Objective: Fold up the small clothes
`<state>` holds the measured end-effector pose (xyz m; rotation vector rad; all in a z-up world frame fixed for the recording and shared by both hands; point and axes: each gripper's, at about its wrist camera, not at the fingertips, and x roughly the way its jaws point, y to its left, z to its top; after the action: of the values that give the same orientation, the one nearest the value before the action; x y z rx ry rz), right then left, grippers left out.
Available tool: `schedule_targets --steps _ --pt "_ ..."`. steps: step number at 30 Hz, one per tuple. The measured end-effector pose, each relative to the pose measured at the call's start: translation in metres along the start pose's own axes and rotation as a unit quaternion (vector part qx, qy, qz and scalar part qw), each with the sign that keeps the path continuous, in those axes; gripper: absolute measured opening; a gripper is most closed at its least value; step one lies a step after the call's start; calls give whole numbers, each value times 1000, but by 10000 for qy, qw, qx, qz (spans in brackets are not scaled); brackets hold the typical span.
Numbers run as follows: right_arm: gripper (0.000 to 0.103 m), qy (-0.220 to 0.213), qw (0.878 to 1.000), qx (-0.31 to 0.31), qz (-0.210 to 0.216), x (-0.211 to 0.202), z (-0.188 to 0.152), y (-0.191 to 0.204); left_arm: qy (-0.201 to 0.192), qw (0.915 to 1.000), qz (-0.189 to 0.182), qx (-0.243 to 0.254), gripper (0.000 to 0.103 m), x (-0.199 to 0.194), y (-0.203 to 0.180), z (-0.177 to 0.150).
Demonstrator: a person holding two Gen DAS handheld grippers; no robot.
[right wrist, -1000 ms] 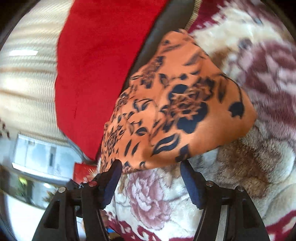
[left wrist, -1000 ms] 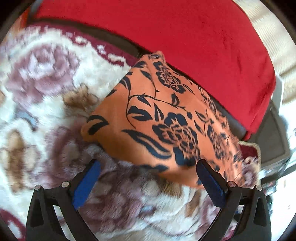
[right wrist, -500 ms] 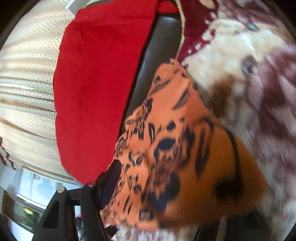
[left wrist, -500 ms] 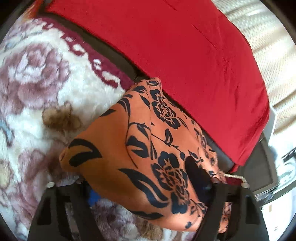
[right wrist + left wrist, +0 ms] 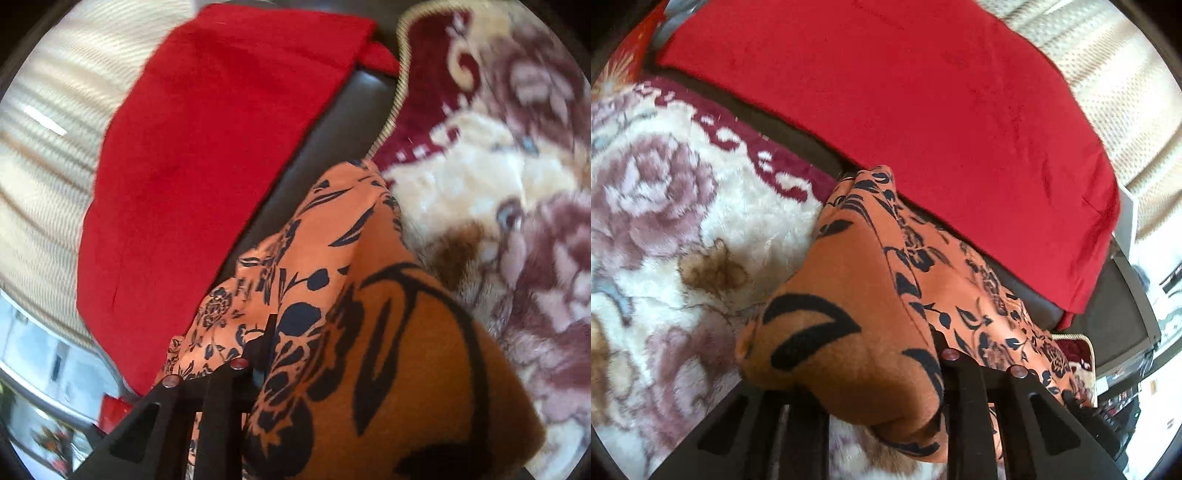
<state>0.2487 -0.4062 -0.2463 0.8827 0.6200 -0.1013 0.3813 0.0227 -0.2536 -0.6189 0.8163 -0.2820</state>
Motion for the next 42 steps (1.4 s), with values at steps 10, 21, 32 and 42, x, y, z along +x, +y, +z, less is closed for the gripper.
schedule_targets --steps 10,21,32,42 --pt "27 1011 9947 -132 -104 -19 -10 -22 839 9919 512 804 40 -40 15 -56" --pt "63 -242 9915 946 -858 -78 42 -64 -443 9883 1335 596 75 -124 53 11" --pt "56 91 9838 -1674 -628 -21 7 51 235 9685 1269 2129 75 -44 -40 -43" --pt "58 681 9764 -1737 -1088 40 -16 51 187 9519 1664 2567 83 -19 -46 -67"
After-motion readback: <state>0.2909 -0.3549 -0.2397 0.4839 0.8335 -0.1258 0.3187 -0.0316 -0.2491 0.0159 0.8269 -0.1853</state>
